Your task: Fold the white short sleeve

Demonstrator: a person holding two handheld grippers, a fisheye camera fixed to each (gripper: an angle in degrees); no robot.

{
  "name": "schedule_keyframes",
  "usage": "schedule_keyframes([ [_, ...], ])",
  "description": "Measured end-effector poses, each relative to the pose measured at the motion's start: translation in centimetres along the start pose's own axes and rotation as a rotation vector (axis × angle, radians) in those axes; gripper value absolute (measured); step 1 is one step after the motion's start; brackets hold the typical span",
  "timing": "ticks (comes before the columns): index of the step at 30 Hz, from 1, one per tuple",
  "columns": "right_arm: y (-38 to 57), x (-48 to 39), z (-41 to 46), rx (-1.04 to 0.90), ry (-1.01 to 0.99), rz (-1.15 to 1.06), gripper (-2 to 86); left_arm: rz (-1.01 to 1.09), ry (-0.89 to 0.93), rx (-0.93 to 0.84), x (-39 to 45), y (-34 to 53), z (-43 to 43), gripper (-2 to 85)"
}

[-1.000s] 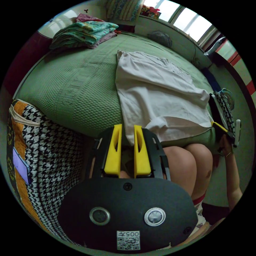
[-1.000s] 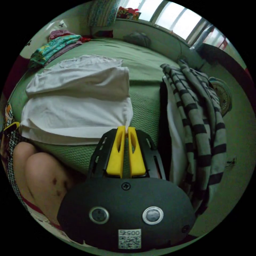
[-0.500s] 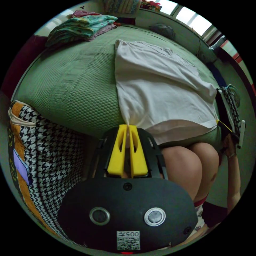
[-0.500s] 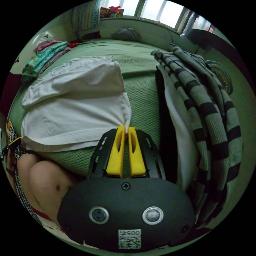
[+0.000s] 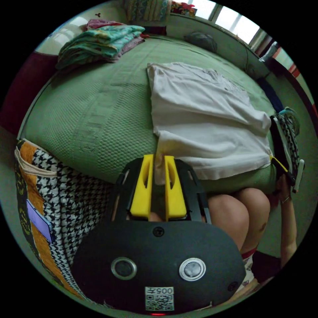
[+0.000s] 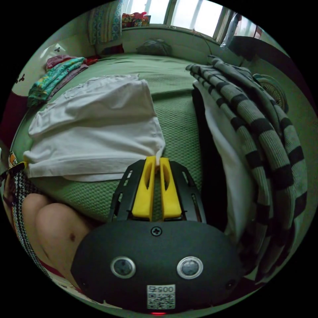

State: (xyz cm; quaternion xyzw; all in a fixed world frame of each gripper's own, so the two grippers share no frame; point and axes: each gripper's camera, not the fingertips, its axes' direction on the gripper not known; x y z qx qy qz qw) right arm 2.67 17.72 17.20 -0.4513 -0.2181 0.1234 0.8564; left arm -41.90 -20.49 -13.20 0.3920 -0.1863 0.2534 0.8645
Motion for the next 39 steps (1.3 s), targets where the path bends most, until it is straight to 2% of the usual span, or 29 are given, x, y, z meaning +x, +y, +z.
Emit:
schedule_keyframes([
  [3,0.3,0.1,-0.1,-0.006,-0.003,-0.011,-0.2,-0.025,0.037,0.058,-0.8,2.0,-1.5,9.7],
  [10,1.3,-0.5,-0.7,0.003,0.042,-0.014,0.8,0.009,0.072,0.010,0.5,4.8,-1.4,12.2],
  [15,2.0,-0.2,-1.5,0.001,0.036,-0.004,1.3,0.011,-0.001,-0.004,2.5,5.7,-1.4,12.2],
  [22,3.7,0.6,-3.3,0.004,-0.013,-0.038,3.2,0.043,-0.021,-0.056,4.3,7.5,-3.6,5.8],
  [29,6.4,2.1,-6.7,0.051,-0.075,-0.076,9.7,0.040,-0.068,-0.049,5.9,9.6,-5.7,4.9],
  [32,6.8,2.1,-6.7,0.019,-0.032,-0.071,10.5,0.042,-0.081,-0.045,6.4,10.6,-7.0,4.9],
  [36,7.2,2.2,-6.7,0.003,-0.043,-0.024,8.7,0.009,-0.035,-0.033,6.3,12.3,-9.1,4.9],
  [39,8.0,1.5,-7.6,0.012,-0.064,-0.047,1.9,0.004,-0.021,-0.033,6.5,13.6,-10.9,4.6],
])
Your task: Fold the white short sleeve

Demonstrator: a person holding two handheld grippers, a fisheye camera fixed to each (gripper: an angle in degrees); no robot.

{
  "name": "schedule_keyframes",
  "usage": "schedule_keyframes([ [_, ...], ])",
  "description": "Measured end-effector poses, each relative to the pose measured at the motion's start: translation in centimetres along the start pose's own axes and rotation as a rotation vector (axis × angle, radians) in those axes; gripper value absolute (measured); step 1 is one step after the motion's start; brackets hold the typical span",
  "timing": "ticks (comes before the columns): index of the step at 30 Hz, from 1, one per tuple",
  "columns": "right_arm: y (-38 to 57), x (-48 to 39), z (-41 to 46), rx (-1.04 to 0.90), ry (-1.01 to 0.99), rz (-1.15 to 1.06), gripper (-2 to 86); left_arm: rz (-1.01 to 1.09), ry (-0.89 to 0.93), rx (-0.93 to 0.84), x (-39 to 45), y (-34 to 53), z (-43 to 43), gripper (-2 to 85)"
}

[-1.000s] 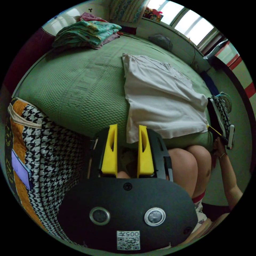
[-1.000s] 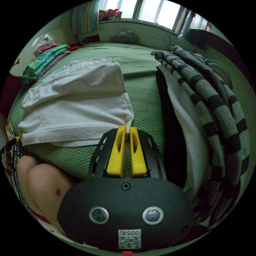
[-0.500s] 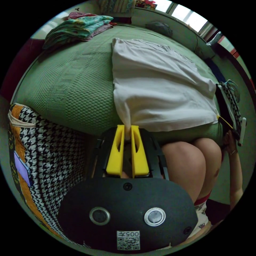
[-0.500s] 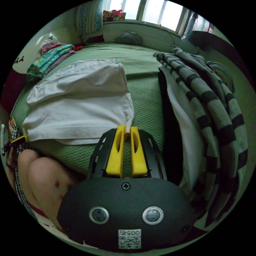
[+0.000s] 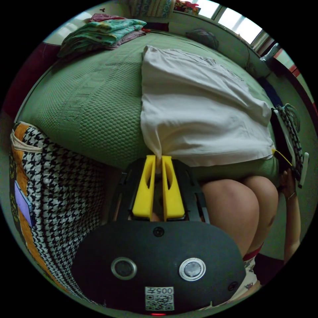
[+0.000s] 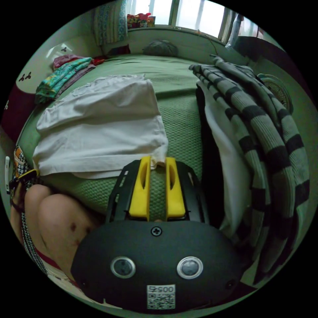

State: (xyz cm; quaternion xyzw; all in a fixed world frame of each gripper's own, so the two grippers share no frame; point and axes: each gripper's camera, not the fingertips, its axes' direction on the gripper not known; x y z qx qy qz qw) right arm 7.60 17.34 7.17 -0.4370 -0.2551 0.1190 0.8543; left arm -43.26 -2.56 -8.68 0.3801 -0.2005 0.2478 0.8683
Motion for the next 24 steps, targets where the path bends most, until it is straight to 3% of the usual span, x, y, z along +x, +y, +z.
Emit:
schedule_keyframes([
  [5,2.6,-0.8,-4.5,0.069,0.076,-0.023,-1.5,0.012,-0.001,-0.015,0.5,2.7,-5.0,3.8],
  [14,9.9,-1.2,-16.2,0.202,0.144,-0.010,-1.7,0.194,-0.085,0.150,4.5,11.8,-19.5,3.5],
  [24,18.7,1.5,-26.2,0.286,0.015,0.073,-1.6,0.112,-0.065,0.253,3.5,21.6,-31.8,3.2],
])
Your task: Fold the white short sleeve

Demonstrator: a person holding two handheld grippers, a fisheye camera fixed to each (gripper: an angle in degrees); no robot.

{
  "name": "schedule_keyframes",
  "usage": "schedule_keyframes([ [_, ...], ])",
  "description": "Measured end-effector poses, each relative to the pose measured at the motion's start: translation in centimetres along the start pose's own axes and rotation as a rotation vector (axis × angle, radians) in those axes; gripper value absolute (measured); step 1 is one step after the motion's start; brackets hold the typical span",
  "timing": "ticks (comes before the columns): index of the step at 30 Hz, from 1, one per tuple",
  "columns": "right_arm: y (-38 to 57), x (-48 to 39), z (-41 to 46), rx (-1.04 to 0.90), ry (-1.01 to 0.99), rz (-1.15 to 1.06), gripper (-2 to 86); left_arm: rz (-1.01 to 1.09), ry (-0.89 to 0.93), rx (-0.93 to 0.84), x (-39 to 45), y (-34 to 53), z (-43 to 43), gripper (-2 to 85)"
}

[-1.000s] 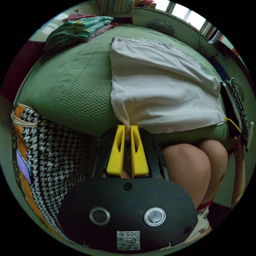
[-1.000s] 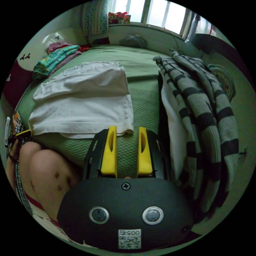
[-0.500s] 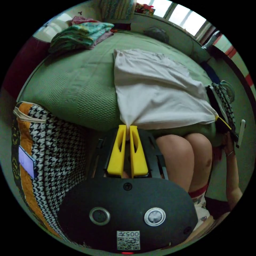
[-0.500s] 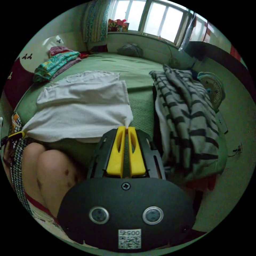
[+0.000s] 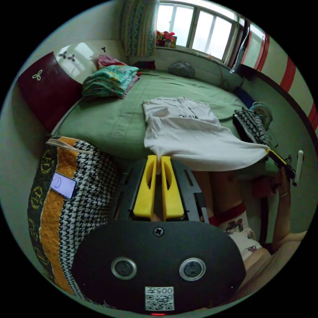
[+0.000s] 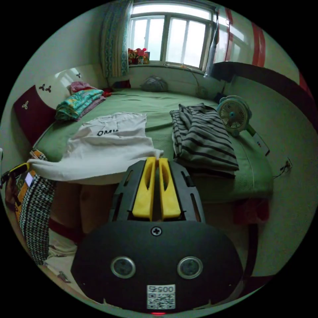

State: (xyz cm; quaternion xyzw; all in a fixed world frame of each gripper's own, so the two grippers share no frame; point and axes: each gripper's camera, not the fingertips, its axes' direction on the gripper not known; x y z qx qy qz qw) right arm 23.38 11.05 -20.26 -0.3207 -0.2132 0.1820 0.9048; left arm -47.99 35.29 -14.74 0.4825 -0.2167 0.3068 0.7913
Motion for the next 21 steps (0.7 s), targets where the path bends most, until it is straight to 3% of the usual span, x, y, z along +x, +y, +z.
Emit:
schedule_keyframes([
  [21,4.8,3.0,-15.0,0.118,-0.089,0.051,-1.5,-0.013,0.010,0.164,-1.0,5.6,-16.3,2.0],
])
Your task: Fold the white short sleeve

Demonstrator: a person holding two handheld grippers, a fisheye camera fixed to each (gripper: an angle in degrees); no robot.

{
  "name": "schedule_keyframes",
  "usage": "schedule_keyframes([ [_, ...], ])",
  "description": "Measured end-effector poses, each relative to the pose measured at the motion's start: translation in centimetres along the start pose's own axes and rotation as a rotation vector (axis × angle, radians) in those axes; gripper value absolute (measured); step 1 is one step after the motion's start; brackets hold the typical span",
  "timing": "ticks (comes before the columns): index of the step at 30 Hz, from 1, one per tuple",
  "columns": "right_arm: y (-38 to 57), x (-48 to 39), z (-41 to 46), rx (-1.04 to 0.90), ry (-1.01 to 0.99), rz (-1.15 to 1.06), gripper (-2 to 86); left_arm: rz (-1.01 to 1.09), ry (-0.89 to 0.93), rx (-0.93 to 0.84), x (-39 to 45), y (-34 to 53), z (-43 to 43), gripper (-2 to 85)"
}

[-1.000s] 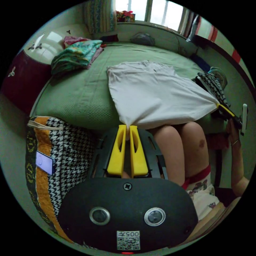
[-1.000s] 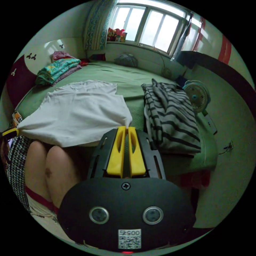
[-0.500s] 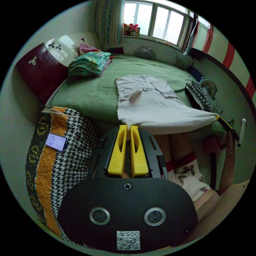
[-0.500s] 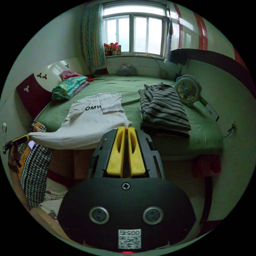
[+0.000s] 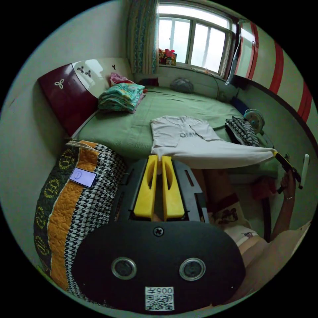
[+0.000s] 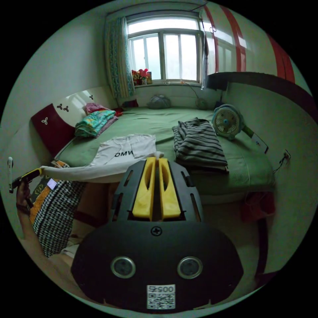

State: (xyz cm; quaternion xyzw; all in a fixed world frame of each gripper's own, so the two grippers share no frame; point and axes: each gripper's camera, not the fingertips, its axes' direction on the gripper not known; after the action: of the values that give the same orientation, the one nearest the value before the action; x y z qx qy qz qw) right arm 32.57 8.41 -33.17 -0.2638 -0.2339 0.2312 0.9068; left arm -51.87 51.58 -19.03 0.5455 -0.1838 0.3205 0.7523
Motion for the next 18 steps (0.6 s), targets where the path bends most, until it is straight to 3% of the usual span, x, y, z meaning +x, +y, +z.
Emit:
schedule_keyframes([
  [5,-0.5,0.6,1.4,-0.046,0.008,0.030,-1.6,-0.026,0.064,-0.014,-1.1,-1.4,1.1,2.5],
  [18,-6.4,-0.4,9.3,-0.115,0.010,0.064,-1.5,-0.014,0.027,-0.052,-2.4,-9.6,8.7,2.7],
])
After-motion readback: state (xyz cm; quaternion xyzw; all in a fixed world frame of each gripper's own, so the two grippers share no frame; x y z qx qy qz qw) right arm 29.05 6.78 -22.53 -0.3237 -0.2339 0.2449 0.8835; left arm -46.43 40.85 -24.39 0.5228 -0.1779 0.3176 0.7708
